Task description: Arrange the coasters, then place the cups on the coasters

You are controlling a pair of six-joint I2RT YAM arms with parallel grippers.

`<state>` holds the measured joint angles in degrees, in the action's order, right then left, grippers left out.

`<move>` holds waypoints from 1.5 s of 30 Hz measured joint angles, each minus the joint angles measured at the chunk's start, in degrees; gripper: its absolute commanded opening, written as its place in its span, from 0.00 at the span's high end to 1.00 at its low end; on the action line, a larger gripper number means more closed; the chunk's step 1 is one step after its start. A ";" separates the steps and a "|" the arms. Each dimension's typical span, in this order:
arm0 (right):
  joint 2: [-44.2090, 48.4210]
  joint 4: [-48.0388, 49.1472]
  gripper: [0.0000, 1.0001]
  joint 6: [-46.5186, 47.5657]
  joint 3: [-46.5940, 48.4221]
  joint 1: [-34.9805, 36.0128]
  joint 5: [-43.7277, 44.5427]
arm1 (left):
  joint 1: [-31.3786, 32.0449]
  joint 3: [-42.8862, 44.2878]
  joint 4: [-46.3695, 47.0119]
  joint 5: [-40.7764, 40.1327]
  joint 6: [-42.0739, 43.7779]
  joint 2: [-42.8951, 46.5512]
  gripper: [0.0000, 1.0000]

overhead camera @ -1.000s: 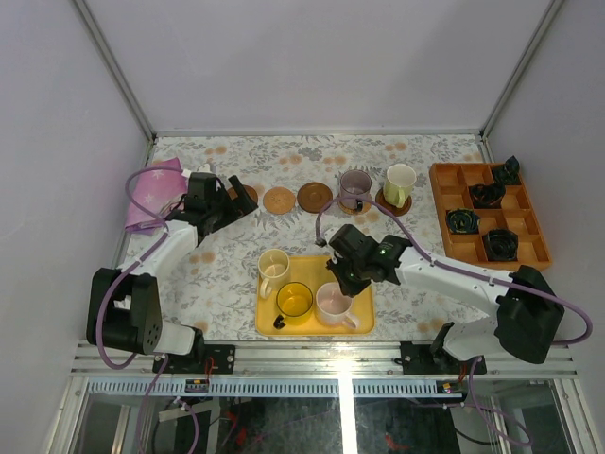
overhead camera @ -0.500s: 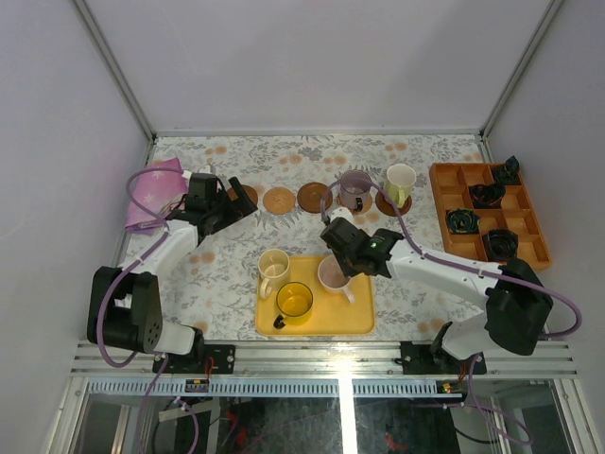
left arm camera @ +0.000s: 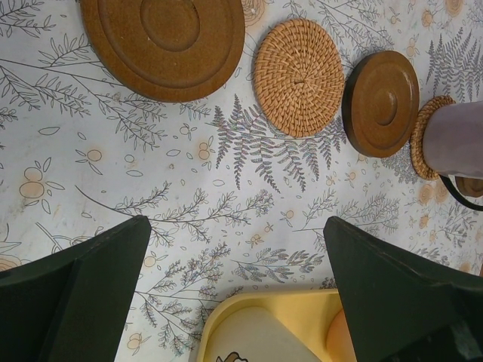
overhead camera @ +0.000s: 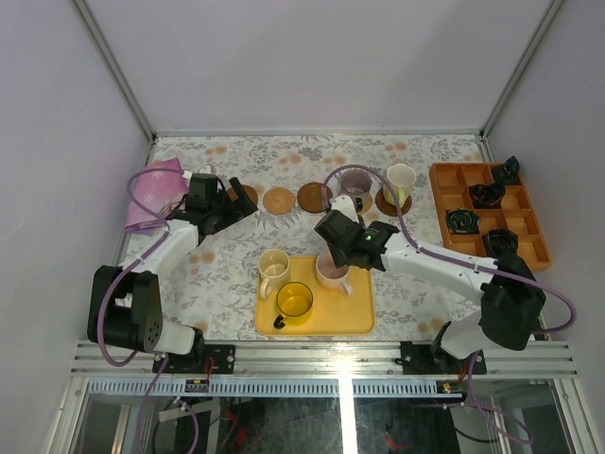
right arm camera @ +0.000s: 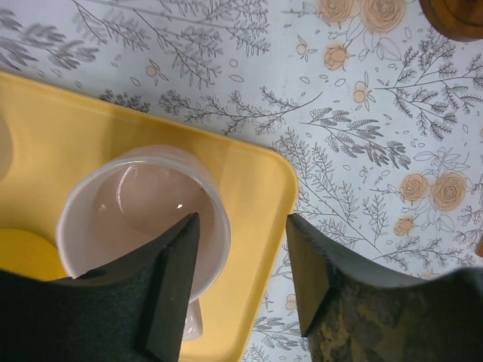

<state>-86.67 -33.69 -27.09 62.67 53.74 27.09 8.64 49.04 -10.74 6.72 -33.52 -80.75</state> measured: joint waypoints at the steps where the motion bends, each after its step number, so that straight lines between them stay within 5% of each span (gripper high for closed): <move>1: 0.90 -0.17 0.38 -0.24 0.00 0.00 0.22 | 0.00 0.00 0.00 0.00 0.00 0.00 0.01; 19: 17.77 2.95 0.06 -1.01 -15.41 0.13 -13.77 | 0.74 0.00 0.00 0.00 0.09 0.00 0.01; 24: 19.63 3.58 0.09 -0.79 -17.20 0.17 -16.35 | 0.92 0.00 0.00 -0.04 0.11 0.00 0.01; 31: 16.70 6.38 0.30 -0.26 -17.66 0.20 -17.81 | 1.31 0.00 -0.02 -0.07 0.44 0.00 0.01; 45: 11.78 11.21 0.42 0.37 -19.23 0.22 -17.79 | 1.36 0.00 -0.13 -0.09 1.18 -0.02 0.01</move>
<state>-74.89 -22.48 -26.72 43.44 53.95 9.30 10.00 49.04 -10.87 6.63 -32.34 -80.77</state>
